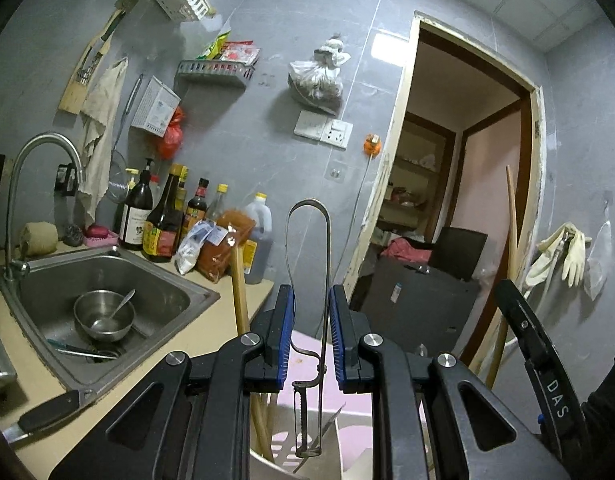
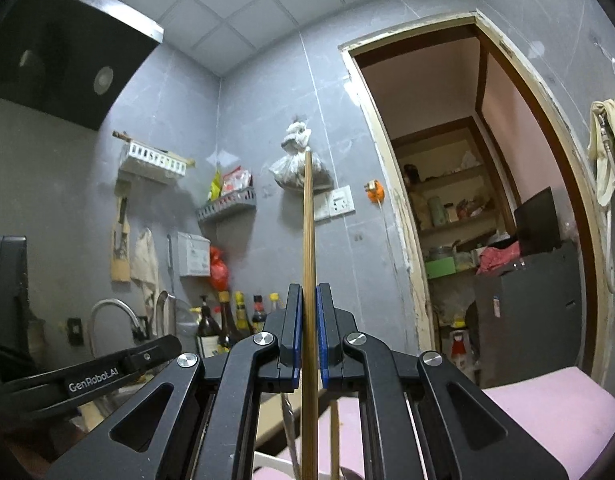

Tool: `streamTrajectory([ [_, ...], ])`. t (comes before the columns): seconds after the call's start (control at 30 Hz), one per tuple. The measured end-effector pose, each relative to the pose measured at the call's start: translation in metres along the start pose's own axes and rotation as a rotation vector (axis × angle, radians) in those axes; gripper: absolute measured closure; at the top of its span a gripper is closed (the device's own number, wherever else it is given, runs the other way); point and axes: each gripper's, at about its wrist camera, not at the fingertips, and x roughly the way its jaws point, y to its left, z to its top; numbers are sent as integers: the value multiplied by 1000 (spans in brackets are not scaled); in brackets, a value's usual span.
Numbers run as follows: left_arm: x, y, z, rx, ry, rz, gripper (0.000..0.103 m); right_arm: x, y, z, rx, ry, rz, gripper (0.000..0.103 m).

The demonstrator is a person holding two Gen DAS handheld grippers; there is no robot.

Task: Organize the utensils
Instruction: 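Lift the peeler and chopstick and carry both over the white caddy, then lower the peeler and chopstick into the caddy and open both tools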

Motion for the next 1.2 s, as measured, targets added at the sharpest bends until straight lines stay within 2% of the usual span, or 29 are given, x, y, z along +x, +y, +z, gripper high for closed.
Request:
streamTrajectory([
  [0.47, 5, 0, -29, 16, 49, 24, 88, 1, -3, -16, -10, 54, 2, 98],
  [0.87, 5, 3, -39, -1, 118, -16, 88, -8, -3, -23, -40, 103, 3, 98],
  [1.2, 5, 0, -46, 29, 177, -42, 88, -19, -3, -24, -56, 136, 8, 98],
])
